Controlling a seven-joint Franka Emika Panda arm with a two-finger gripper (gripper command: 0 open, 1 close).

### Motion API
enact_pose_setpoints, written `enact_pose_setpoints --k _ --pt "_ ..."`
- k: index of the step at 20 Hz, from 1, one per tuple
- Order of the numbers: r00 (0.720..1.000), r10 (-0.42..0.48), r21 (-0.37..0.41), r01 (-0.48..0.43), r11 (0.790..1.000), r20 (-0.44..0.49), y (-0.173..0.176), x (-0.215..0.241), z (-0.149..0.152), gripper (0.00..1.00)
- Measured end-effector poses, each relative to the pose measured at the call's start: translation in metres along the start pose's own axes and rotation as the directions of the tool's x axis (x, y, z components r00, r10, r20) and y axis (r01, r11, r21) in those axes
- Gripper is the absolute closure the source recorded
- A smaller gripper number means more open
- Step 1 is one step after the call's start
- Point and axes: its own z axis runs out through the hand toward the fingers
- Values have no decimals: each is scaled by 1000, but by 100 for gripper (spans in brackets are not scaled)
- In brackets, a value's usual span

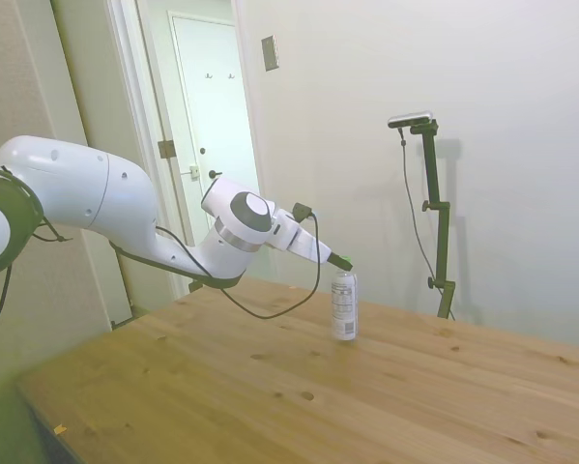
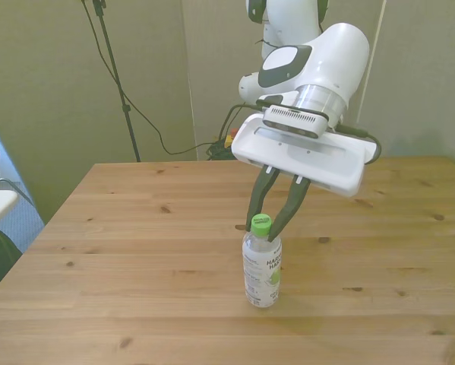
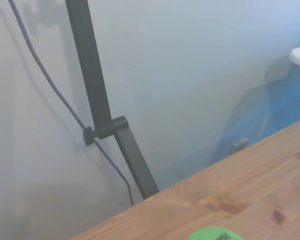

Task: Stand the water bottle

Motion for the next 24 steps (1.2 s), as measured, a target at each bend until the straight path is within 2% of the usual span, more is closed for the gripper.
enact_pose_setpoints --k 2,3,24 --pt "1000 -2 -2 2 1000 -6 1 -3 5 100" --pt "1000 -2 -3 2 1000 -8 1 -4 7 0" --pt "1000 -3 -12 3 1000 0 -1 1 9 0"
